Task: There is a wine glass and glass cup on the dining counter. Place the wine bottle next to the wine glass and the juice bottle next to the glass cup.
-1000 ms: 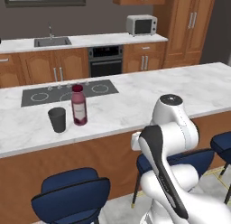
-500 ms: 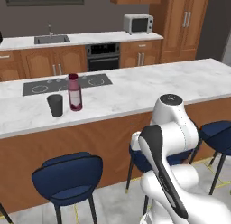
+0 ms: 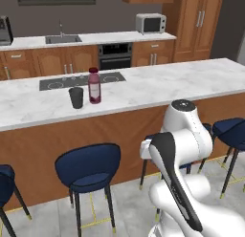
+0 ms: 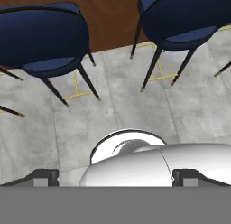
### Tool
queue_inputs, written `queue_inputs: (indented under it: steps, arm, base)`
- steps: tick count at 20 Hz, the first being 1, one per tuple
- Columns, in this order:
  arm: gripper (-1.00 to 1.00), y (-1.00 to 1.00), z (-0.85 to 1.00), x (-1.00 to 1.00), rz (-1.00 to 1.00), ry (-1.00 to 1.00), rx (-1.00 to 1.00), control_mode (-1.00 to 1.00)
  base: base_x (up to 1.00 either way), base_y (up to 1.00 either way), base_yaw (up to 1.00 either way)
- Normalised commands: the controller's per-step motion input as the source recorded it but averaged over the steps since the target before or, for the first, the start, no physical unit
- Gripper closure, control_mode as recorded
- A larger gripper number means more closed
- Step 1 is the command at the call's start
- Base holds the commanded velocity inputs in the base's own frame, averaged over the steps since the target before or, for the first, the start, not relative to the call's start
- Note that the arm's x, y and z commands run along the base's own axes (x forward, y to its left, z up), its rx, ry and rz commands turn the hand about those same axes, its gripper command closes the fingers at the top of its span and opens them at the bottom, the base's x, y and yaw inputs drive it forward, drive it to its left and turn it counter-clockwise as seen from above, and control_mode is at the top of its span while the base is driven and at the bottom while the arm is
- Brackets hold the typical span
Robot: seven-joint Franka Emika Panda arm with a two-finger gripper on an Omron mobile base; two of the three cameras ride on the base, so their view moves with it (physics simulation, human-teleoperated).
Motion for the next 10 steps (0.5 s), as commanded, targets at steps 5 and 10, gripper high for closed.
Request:
queue_inputs:
  steps: [5, 10]
  arm:
    - [-1.0, 0.0, 0.0, 0.0, 0.0, 0.0, 0.0, 1.0]
    - [-1.0, 0.0, 0.0, 0.0, 0.0, 0.0, 0.0, 1.0]
  base:
    - [-0.13, 0.82, 0.0]
    - [-0.01, 0.87, 0.0]
